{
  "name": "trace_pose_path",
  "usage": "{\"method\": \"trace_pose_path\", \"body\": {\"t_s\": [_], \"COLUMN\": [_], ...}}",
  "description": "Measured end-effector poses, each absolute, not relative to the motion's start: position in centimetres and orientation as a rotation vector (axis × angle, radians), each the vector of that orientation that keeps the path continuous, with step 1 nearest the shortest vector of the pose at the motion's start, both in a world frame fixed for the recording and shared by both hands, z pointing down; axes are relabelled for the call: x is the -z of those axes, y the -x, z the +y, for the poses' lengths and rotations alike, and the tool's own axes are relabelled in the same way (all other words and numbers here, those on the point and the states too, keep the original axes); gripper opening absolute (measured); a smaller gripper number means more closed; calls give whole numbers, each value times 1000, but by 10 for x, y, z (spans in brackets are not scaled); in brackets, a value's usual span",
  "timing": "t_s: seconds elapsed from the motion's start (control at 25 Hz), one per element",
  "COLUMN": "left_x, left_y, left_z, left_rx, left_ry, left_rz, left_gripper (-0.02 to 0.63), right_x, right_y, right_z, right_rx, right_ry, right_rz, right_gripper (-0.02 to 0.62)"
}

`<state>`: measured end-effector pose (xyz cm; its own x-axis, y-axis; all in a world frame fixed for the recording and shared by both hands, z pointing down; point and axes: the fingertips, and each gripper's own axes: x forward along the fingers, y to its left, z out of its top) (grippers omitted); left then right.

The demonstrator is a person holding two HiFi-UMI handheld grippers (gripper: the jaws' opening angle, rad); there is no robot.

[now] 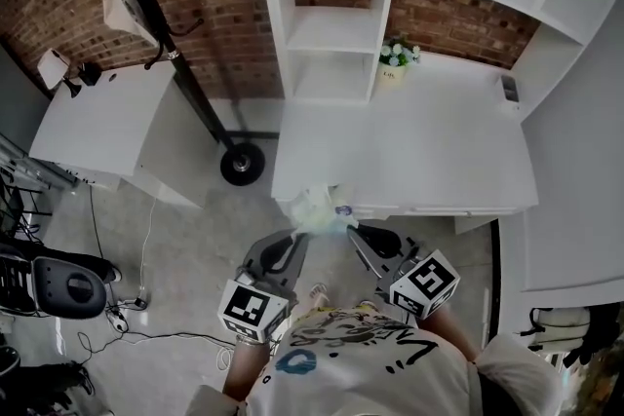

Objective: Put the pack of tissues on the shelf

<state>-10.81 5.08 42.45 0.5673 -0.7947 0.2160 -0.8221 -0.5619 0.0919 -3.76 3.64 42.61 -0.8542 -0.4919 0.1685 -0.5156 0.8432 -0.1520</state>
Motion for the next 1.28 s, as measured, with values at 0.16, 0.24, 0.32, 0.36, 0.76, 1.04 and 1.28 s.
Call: {"method": "trace_pose_path", "body": {"t_s": [0.16, 0.24, 0.32, 0.36, 0.76, 1.04, 1.28], "left_x": [-423, -423, -422, -422, -423, -430, -427], "left_y": [125, 130, 134, 136, 143, 141, 133], "left_z": [44, 41, 40, 39, 32, 18, -11], "left_rx": [-230, -232, -231, -233, -231, -226, -228], "left_ry": [-2640, -2655, -2670, -2676, -2691, -2671, -2673], "left_rz": [-1328, -1305, -1279, -1270, -1237, -1246, -1265], "left_gripper": [21, 21, 21, 21, 21, 21, 21], "right_x": [-427, -427, -427, -427, -423, -427, -434], "right_y": [55, 60, 63, 66, 75, 74, 62], "right_z": [30, 26, 24, 23, 21, 6, -23], "right_rx": [-296, -289, -288, -289, -314, -320, -305], "right_ry": [-837, -865, -899, -912, -960, -933, -910], "right_rz": [-2885, -2878, -2872, -2871, -2860, -2861, -2860], "right_gripper": [31, 31, 31, 31, 31, 31, 31]}}
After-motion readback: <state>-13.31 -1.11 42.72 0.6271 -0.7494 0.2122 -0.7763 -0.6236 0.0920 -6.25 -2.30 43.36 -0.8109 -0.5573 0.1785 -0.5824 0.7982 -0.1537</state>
